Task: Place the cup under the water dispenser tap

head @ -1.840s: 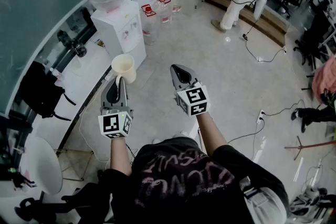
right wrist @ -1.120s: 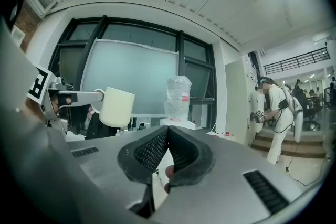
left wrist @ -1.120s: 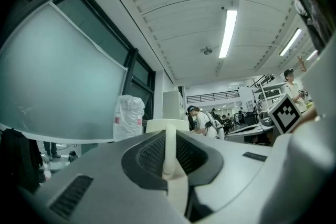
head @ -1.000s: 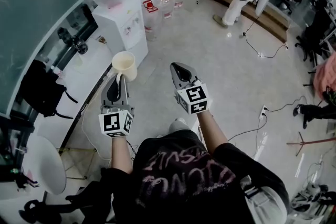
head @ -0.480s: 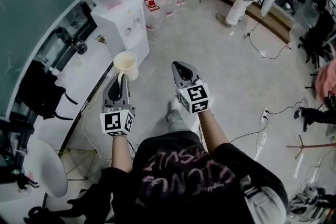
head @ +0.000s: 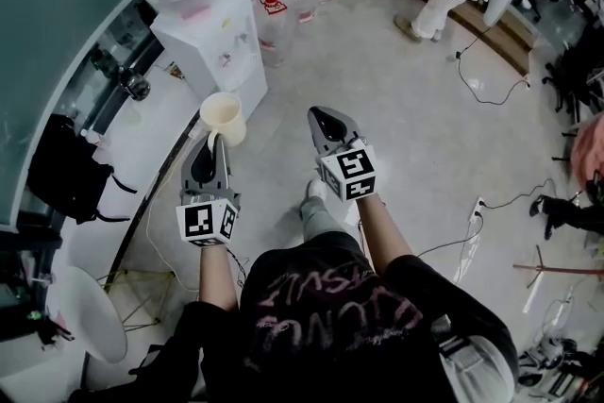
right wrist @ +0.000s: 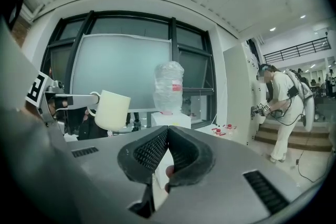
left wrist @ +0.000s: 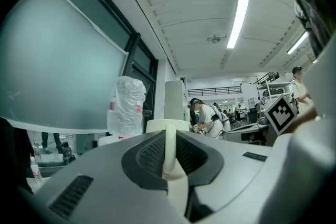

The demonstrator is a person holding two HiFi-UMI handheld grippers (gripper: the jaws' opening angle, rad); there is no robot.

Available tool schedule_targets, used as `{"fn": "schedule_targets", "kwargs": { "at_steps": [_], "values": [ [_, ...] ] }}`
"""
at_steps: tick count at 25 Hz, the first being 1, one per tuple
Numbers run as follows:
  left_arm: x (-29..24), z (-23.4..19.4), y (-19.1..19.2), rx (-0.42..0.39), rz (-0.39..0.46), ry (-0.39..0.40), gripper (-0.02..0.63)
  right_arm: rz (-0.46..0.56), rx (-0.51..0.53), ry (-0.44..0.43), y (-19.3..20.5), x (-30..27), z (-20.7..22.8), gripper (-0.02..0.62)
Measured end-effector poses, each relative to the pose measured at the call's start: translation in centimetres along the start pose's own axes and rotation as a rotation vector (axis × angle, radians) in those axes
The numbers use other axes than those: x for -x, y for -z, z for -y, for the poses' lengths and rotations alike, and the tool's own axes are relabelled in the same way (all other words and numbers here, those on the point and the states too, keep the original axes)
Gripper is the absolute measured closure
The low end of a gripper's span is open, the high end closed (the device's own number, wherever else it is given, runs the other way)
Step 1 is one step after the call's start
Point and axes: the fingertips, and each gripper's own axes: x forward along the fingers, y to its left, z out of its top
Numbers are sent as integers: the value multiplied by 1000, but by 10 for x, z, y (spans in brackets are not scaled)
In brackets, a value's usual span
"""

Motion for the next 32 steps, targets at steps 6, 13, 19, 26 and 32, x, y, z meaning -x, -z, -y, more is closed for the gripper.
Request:
{"fn": "schedule_targets", "kwargs": {
  "at_steps": [6,13,19,26,32],
  "values": [
    [-71,-11,10,12,-28,-21,560,-28,-3,-21,-1,-54,51,580],
    [-155,-17,17,5,-53,-65,560,-50,1,-75,0,-118,112,580],
    [-201,-13,18,-7,-81,-112,560,-69,5,-132,-3,-153,155,580],
    [-226,-10,16,-32,-97,-135,560,-68,-9,-166,-3,-175,176,580],
    [-242,-10,21,-22,-95,-134,560,-76,-7,-170,1,-185,188,580]
  ]
}}
